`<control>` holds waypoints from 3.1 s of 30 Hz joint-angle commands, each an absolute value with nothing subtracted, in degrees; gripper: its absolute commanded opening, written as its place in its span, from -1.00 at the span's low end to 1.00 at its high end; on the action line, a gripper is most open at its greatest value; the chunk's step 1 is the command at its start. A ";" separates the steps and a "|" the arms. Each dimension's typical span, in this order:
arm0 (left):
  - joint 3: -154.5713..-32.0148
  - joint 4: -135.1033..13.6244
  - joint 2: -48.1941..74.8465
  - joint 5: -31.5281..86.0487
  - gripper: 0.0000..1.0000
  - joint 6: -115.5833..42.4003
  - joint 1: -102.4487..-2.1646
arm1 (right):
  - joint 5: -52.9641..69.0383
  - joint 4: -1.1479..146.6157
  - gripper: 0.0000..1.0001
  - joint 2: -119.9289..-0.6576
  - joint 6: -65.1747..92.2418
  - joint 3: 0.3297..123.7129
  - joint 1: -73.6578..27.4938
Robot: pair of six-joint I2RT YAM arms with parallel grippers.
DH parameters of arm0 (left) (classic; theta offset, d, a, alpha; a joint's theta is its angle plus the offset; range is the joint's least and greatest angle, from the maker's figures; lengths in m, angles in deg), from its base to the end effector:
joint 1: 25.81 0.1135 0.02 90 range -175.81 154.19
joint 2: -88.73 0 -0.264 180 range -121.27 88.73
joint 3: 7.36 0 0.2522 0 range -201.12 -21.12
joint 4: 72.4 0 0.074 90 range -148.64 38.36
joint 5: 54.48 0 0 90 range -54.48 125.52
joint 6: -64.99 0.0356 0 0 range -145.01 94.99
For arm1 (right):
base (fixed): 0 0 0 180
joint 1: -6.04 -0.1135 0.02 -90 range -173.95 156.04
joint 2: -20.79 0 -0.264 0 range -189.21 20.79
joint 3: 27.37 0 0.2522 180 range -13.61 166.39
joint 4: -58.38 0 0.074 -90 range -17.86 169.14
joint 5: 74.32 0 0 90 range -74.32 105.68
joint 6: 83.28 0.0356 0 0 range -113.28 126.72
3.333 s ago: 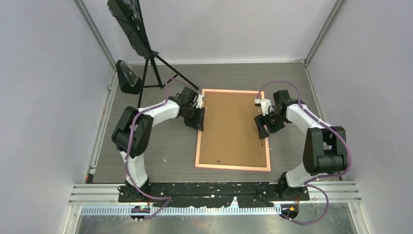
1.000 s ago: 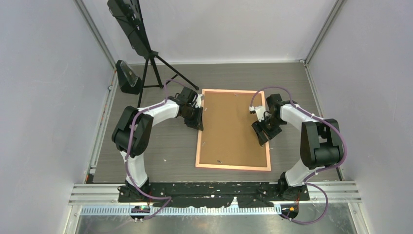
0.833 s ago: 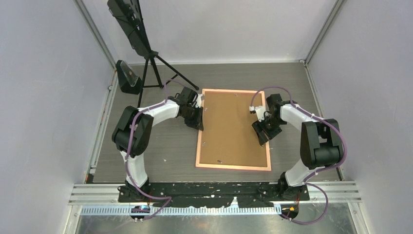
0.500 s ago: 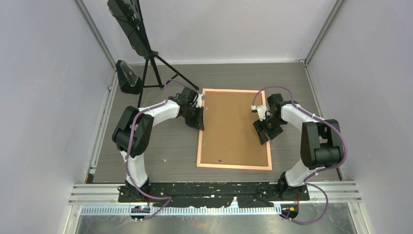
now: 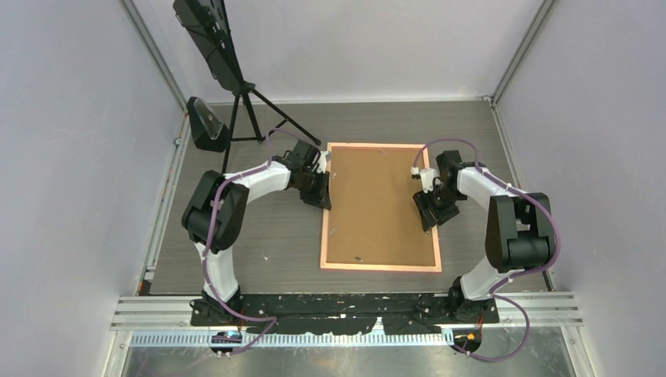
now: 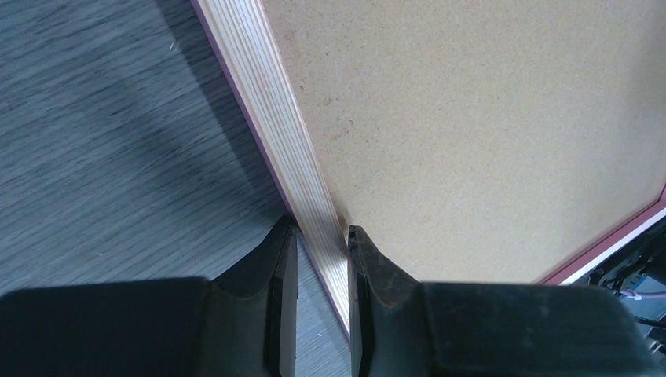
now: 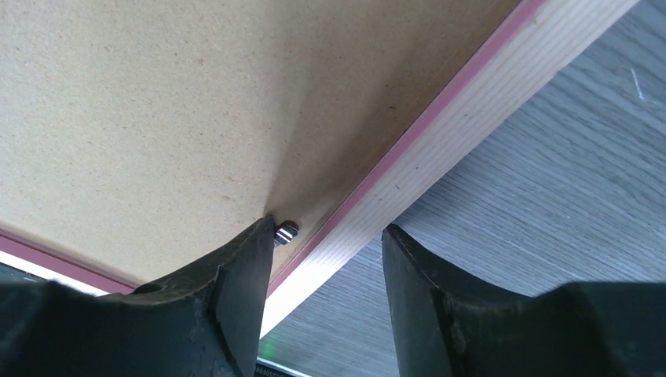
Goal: Put the photo into the frame
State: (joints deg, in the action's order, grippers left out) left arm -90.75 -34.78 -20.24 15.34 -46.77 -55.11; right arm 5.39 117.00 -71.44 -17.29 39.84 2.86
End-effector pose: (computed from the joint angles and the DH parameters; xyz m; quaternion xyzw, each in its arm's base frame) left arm 0.3269 -0.1975 0.1584 0.1035 0.9530 -0.2521 0.1324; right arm 0.2701 0.0214 0.1623 -0.2386 0.9654 0.0781 0.0705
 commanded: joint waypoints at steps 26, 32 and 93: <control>-91.09 -35.17 -21.28 15.04 -1.00 -45.04 -54.81 | 8.65 118.01 -0.03 -69.61 -23.45 40.94 7.46; -91.20 -35.13 -21.27 15.17 -1.00 -45.14 -54.81 | 9.87 118.22 0.00 -70.64 -25.64 40.11 6.69; -91.74 -35.02 -21.66 14.21 -1.00 -45.47 -54.70 | -3.38 106.97 0.37 -76.13 -8.62 58.43 11.32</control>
